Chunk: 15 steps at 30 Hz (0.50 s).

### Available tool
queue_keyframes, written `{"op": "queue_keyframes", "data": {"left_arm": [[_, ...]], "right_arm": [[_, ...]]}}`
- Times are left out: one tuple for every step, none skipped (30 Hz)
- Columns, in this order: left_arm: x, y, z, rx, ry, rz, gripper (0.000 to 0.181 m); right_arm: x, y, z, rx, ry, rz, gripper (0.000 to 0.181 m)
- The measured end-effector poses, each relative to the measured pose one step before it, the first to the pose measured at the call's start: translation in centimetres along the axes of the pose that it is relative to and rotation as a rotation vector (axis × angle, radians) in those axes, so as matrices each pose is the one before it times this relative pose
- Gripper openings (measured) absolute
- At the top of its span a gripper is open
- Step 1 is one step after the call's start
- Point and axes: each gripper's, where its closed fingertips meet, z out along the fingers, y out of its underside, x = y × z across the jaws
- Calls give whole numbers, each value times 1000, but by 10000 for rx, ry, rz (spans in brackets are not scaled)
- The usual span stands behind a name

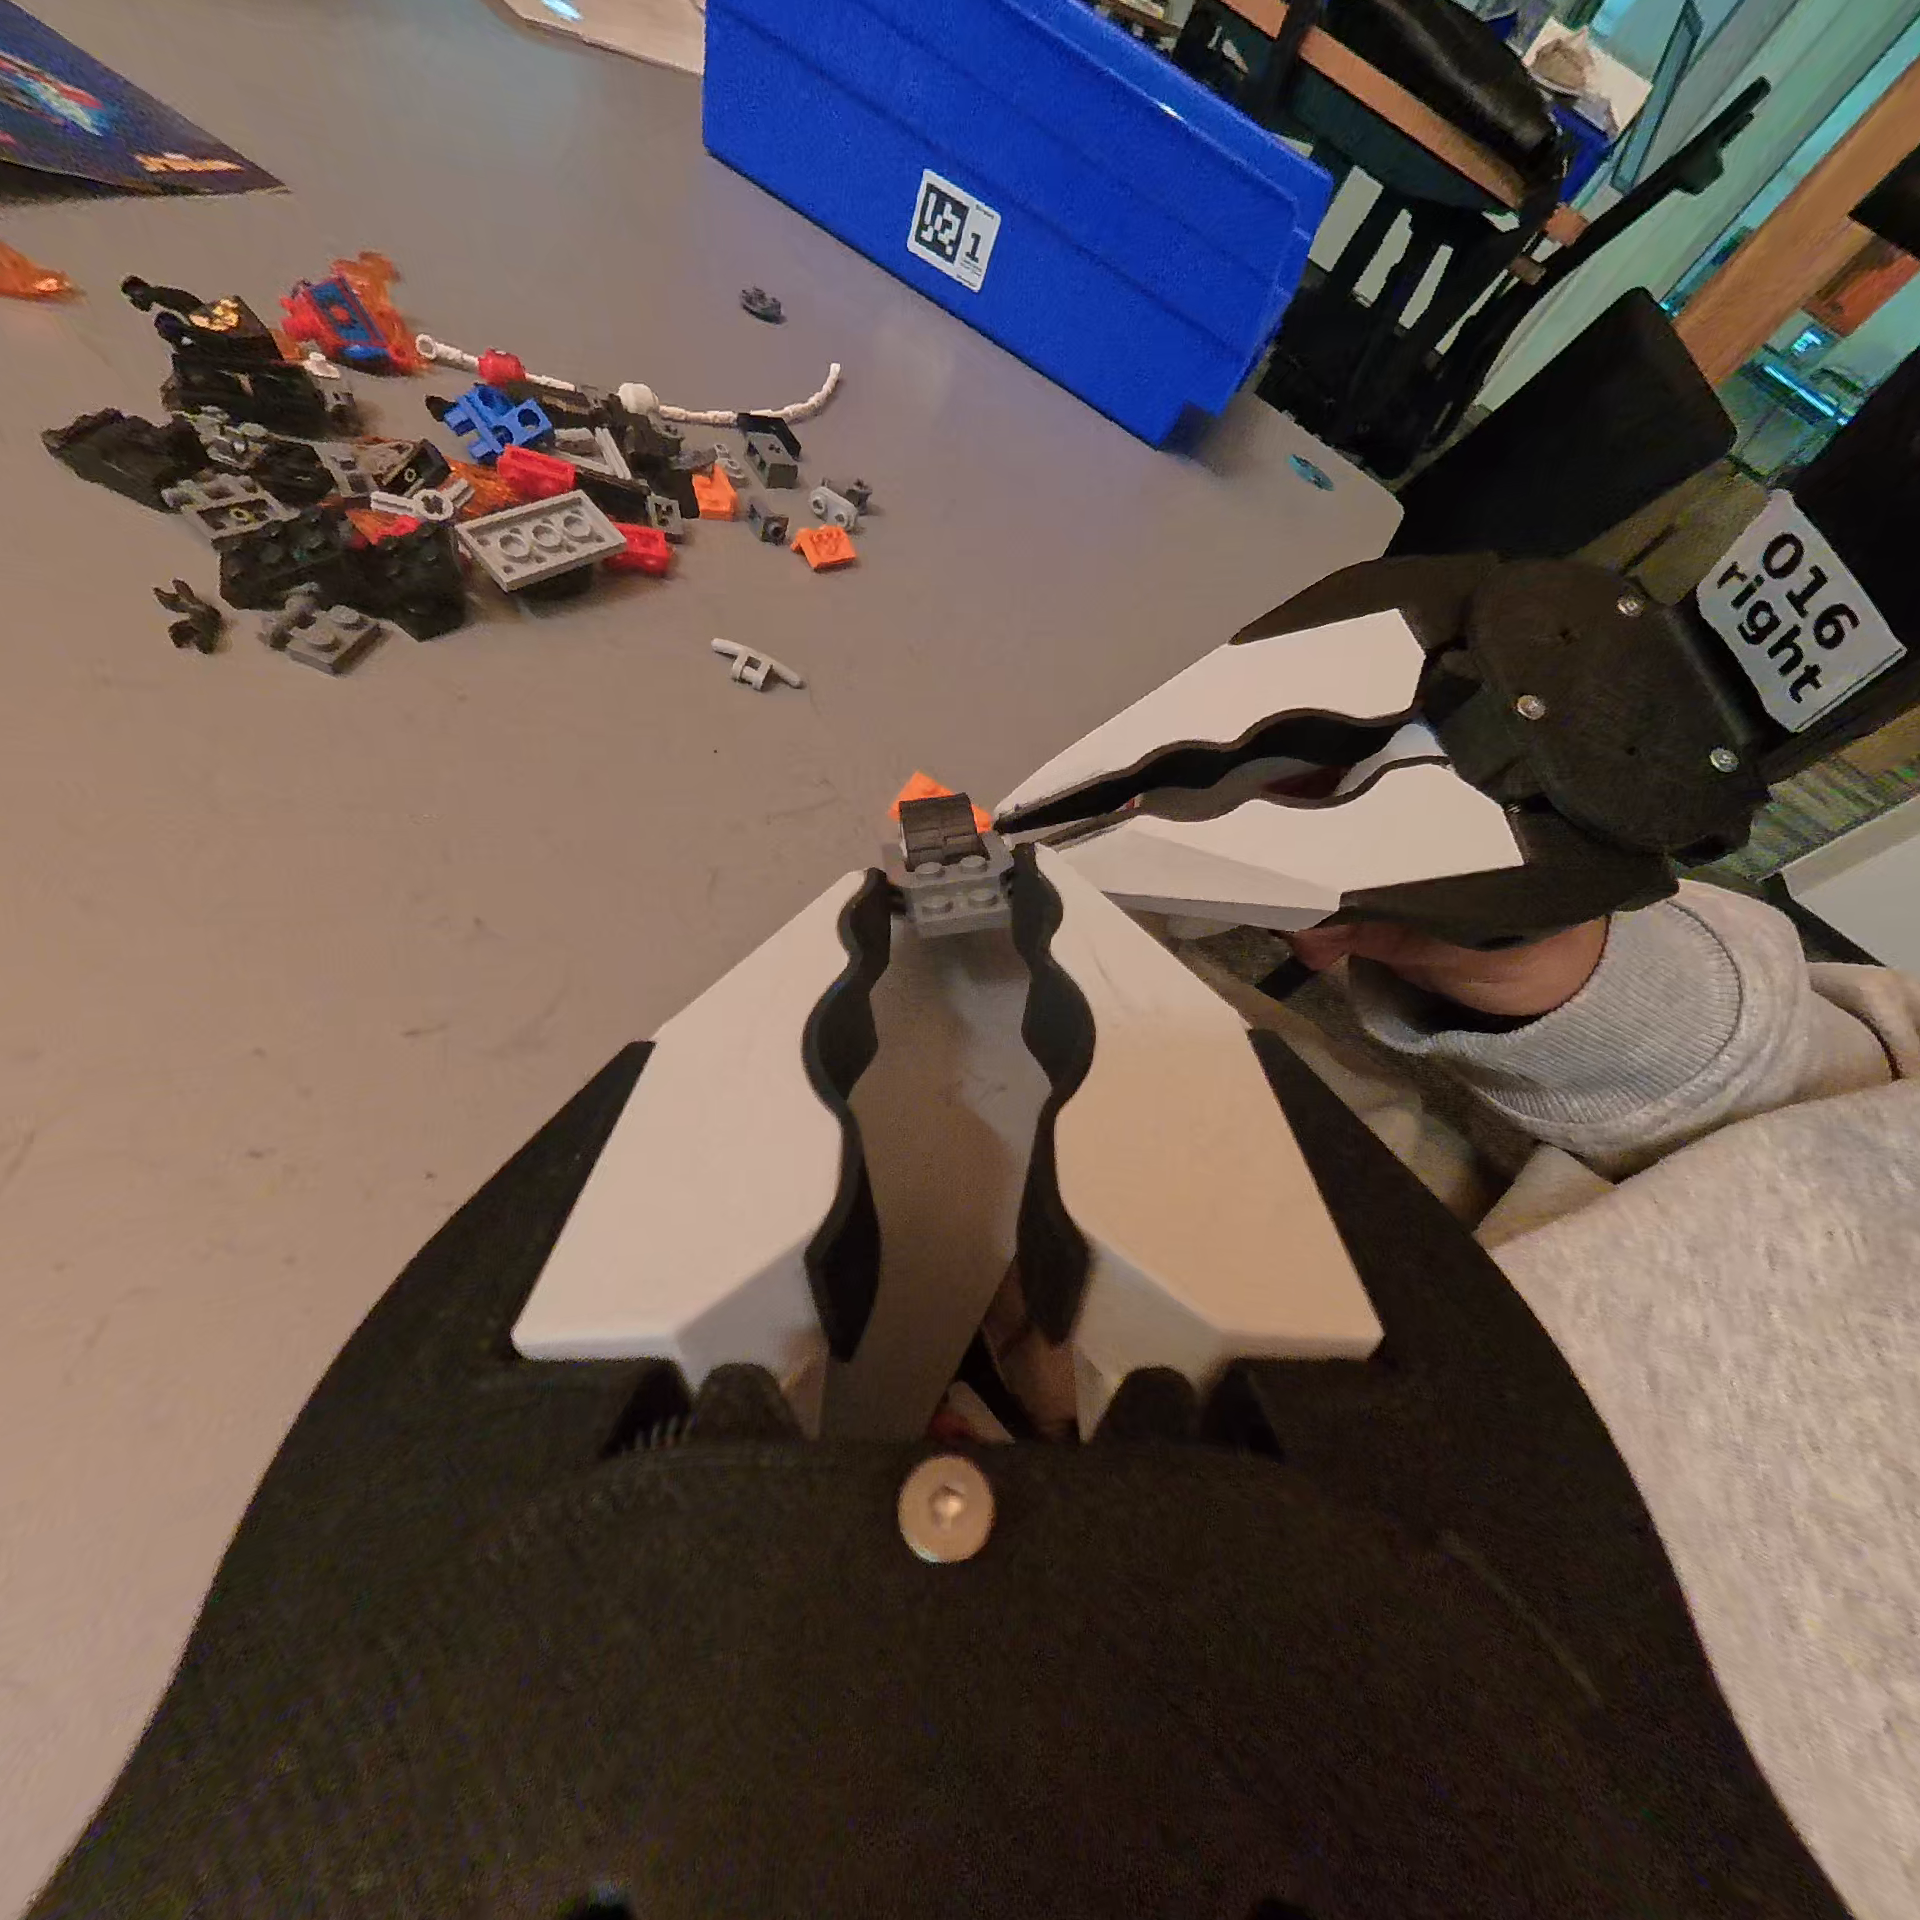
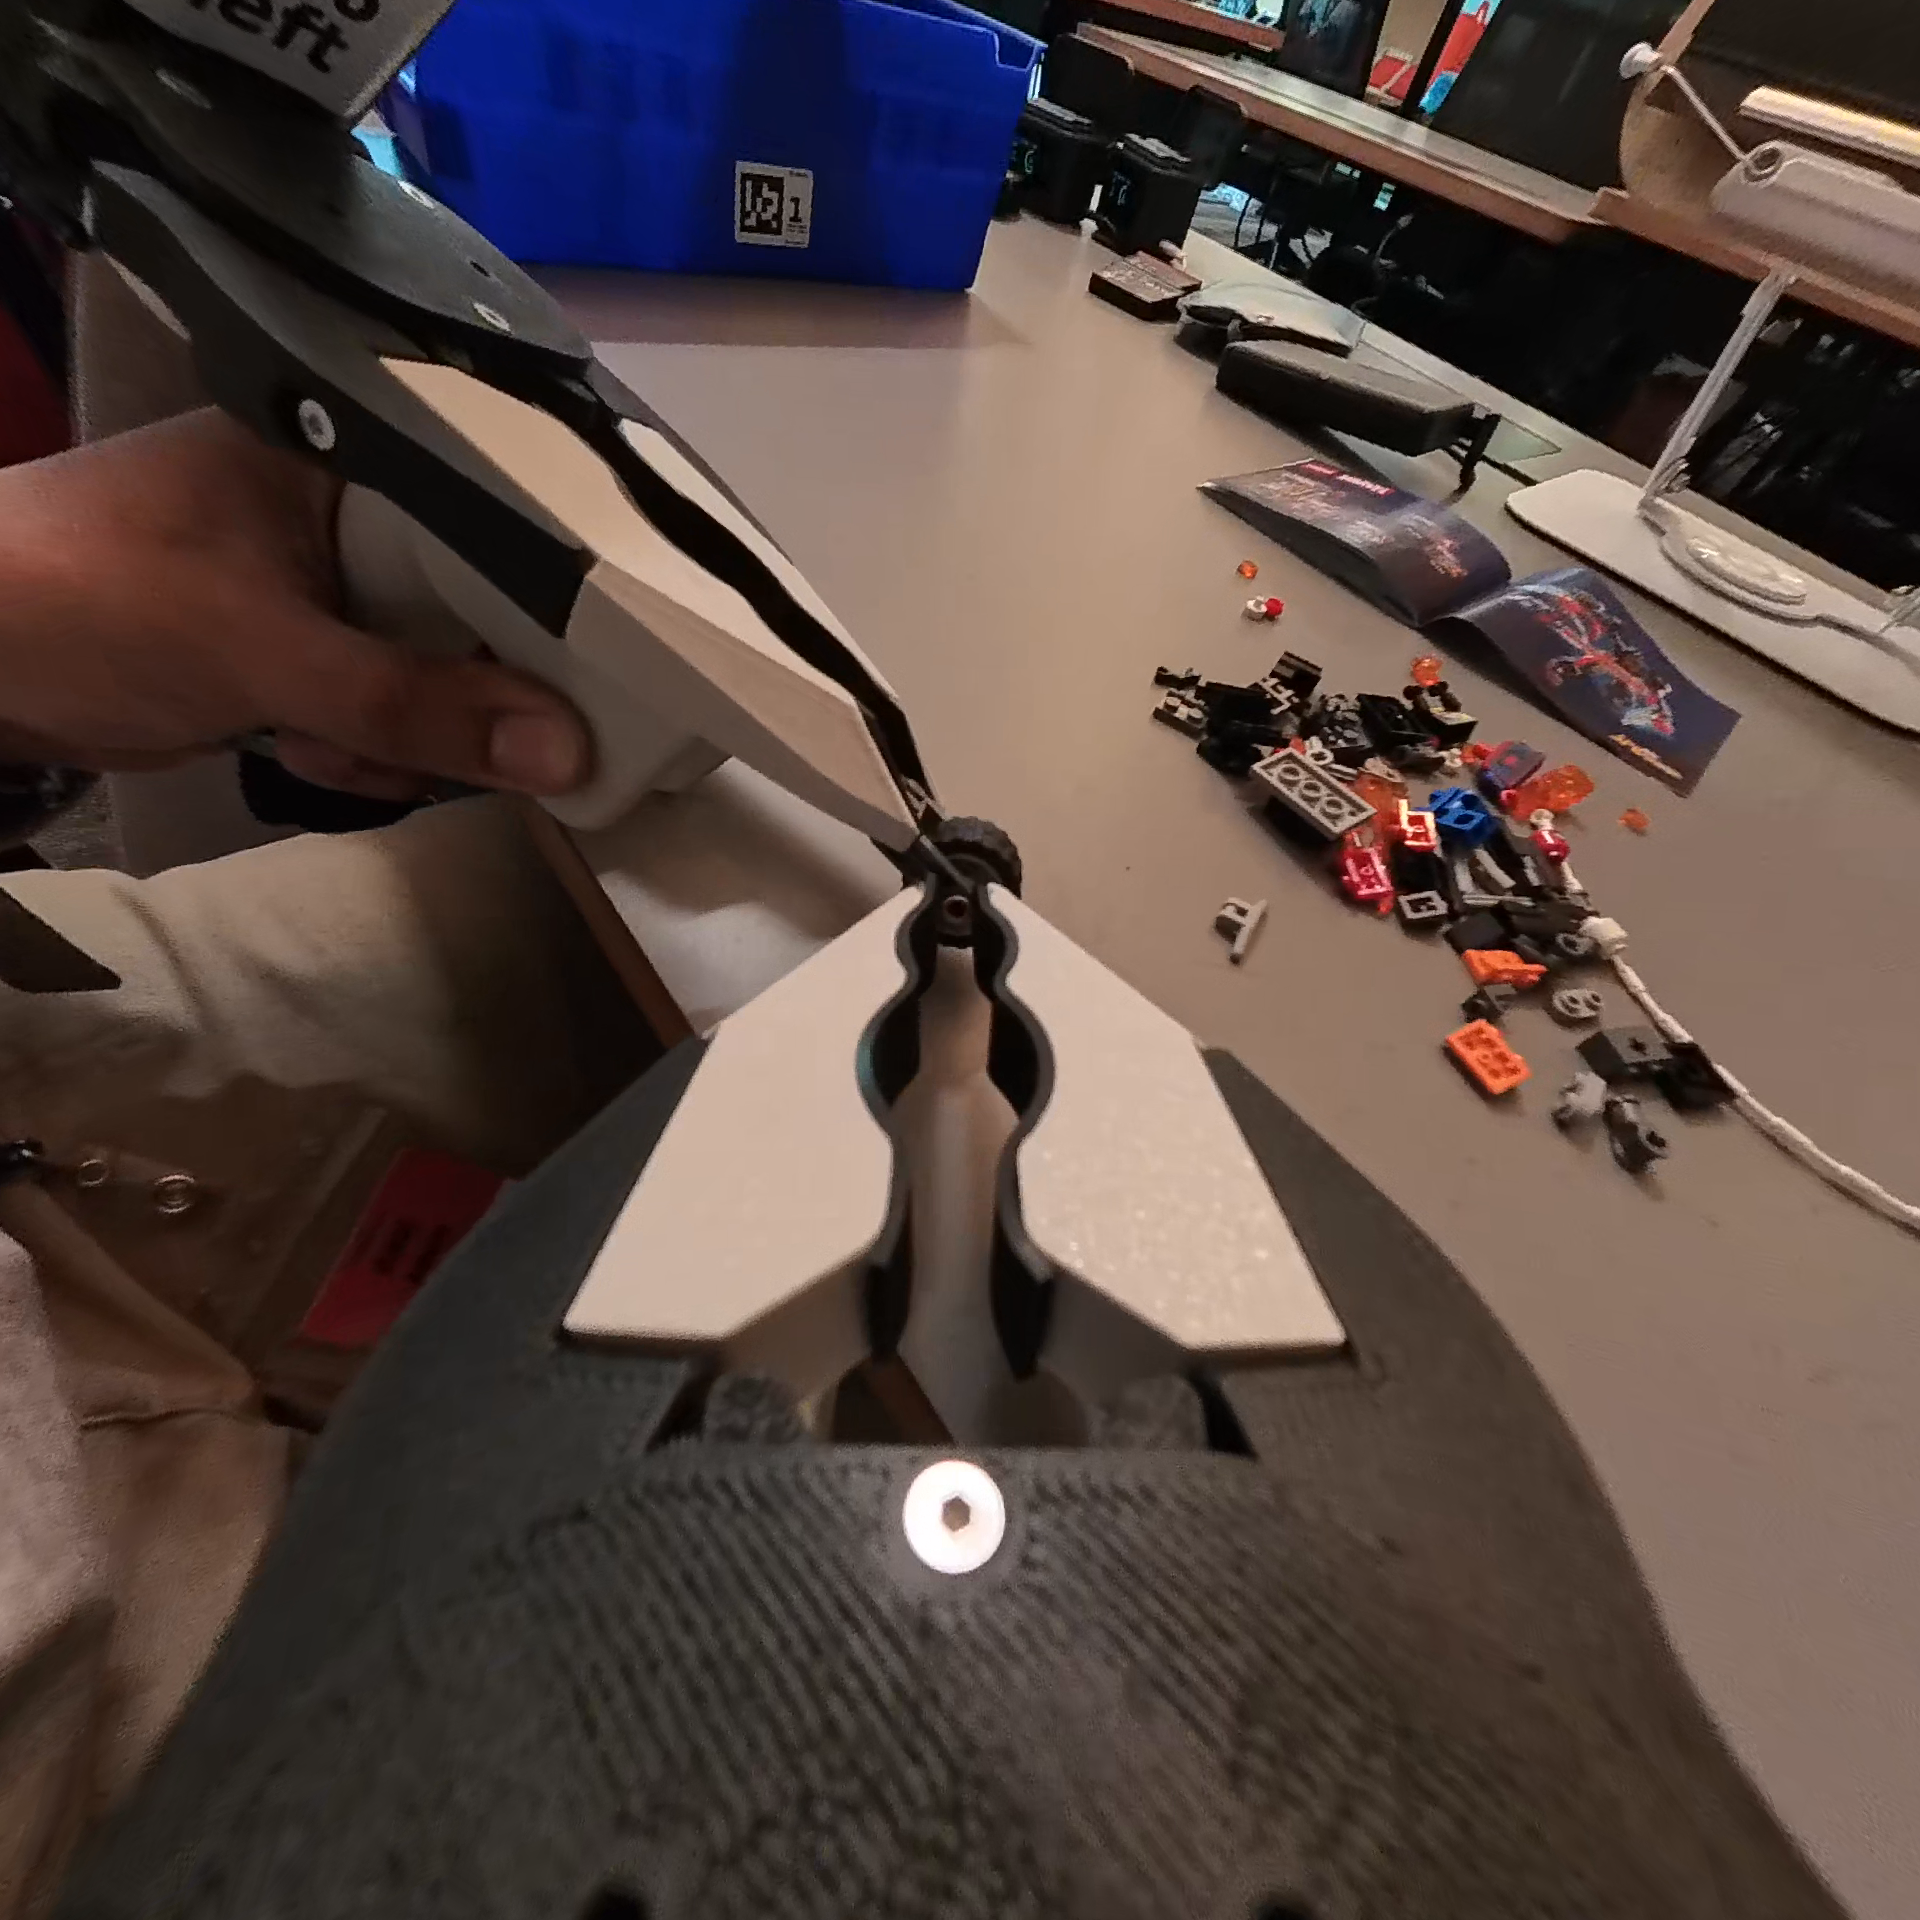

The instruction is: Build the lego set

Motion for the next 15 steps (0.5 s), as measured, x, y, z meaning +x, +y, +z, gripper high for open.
{"op": "queue_keyframes", "data": {"left_arm": [[-24,5,2,-11,-14,-14,26],[-18,-2,3,-2,-11,-6,26],[-22,-11,3,8,-3,-17,26],[-19,0,-3,0,-4,-24,26],[-28,-7,-2,-9,-7,-31,26],[-33,-1,5,-11,-6,-37,26],[-20,6,6,-6,3,-33,26],[-32,-20,2,4,-12,-25,26],[-42,5,16,-4,-54,12,26],[-39,18,26,-16,-88,66,26],[-42,21,35,-18,-110,121,26],[-28,2,47,0,-153,174,26],[-13,3,47,17,-175,214,26],[9,19,32,15,-145,218,26],[-2,-2,31,13,-116,129,26]], "right_arm": [[-43,50,42,-41,8,-80,4],[-3,-22,9,1,48,-72,4],[13,-7,15,-7,41,-52,4],[1,5,27,-18,12,-11,4],[-1,30,23,-45,-1,-13,4],[5,16,25,-38,11,-29,4],[-7,7,20,-20,9,-16,4],[-3,39,22,-42,-12,37,4],[-4,59,32,-75,-27,63,4],[1,79,35,-106,-32,42,3],[2,92,25,-113,-25,8,3],[59,47,19,-43,29,15,3],[38,21,-5,-18,31,1,3],[37,27,-27,-3,22,-4,3],[24,-5,-19,13,14,2,3]]}}
